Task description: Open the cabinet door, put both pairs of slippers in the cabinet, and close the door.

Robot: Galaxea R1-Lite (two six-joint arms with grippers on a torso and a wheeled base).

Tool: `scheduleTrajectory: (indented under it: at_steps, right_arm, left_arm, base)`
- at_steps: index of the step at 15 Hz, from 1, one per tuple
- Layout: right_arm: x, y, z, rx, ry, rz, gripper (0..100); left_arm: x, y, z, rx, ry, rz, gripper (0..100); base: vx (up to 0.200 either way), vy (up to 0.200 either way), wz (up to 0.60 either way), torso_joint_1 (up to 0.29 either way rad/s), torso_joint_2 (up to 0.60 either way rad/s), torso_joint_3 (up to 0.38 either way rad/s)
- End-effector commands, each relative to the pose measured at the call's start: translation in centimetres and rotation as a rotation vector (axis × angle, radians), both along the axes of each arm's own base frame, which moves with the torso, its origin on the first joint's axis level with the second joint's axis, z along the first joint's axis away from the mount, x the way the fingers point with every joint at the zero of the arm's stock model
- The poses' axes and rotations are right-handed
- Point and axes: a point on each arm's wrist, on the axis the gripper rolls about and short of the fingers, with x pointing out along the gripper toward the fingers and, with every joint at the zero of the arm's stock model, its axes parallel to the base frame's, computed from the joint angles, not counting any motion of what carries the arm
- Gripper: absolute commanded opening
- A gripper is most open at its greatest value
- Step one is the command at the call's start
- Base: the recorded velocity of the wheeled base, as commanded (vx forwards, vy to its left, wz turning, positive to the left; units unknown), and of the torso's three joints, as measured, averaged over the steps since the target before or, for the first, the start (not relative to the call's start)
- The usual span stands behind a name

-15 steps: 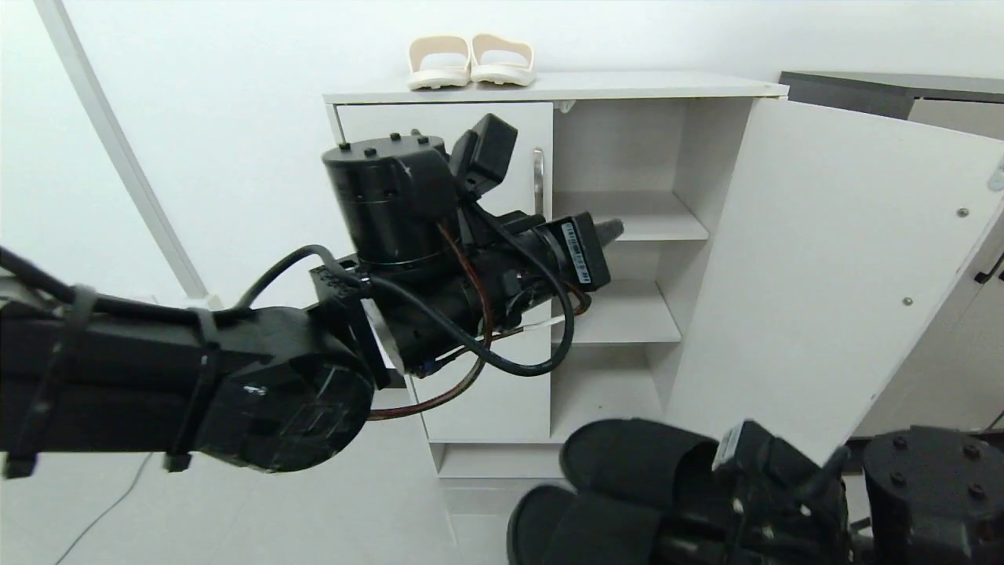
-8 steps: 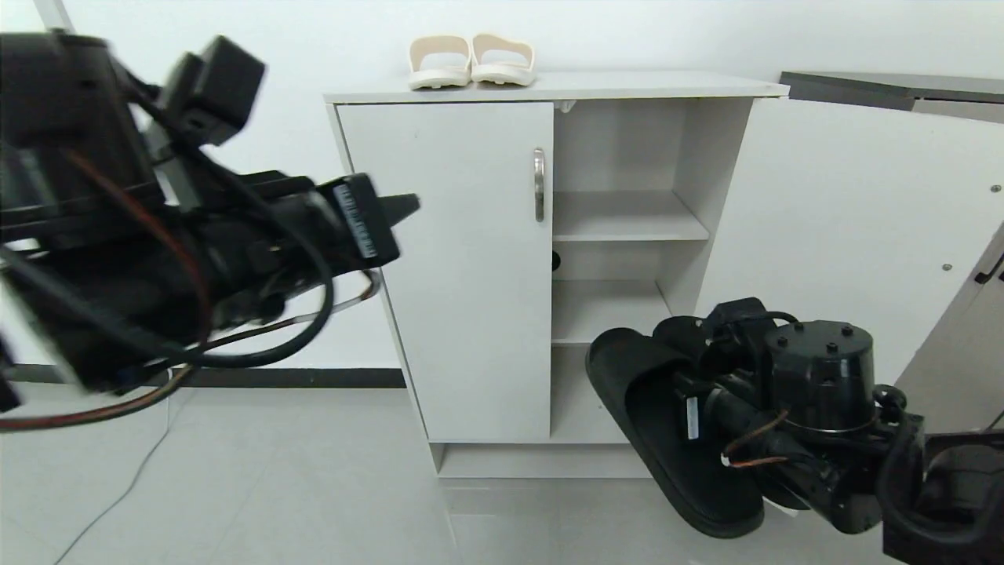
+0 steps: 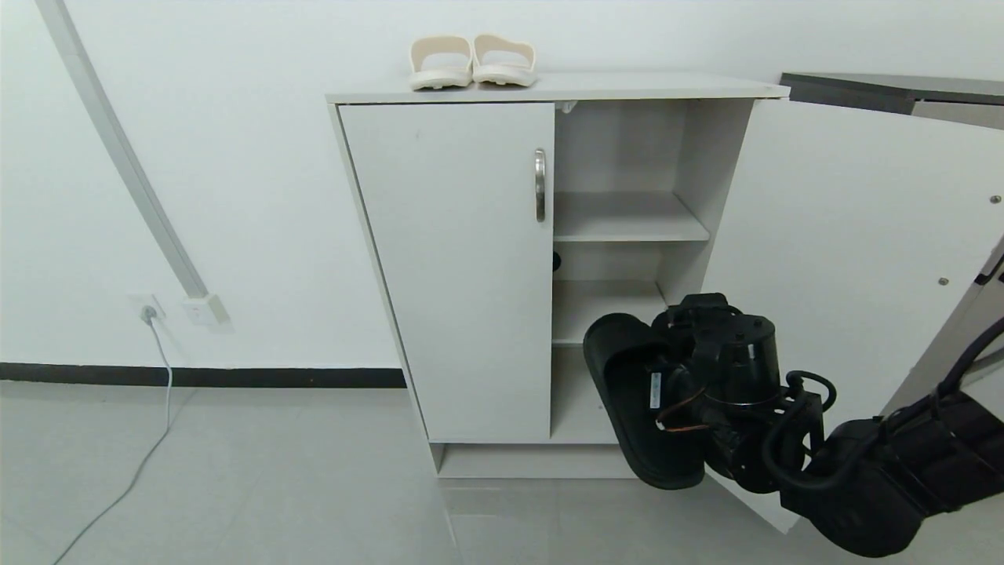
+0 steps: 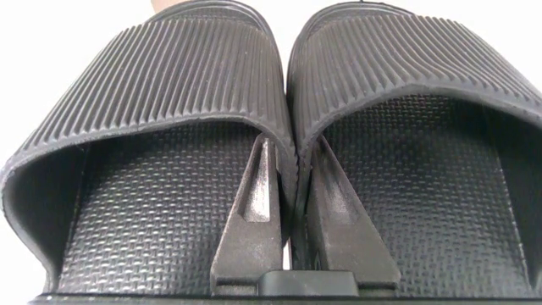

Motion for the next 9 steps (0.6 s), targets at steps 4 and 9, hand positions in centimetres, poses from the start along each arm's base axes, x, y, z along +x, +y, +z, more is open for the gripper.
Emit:
scheduleTrajectory:
  at_steps: [4, 9]
  right_arm:
    - [0.1, 0.1, -0.5, -0.003, 0.002, -0.003, 0]
    - [-0.2, 0.1, -0.6, -0.008, 0.006, 0.001, 0]
  left_arm:
    - [-6.2, 0.0, -10.2, 0.015, -0.011, 0.174, 0]
    - [-5.8, -0.4, -13.3, 0.034, 0.068, -0.047, 0]
  base:
    - [0.0, 0.0, 0.0, 0.0, 0.0, 0.0]
    - [0.0, 0.0, 0.0, 0.0, 0.0, 0.0]
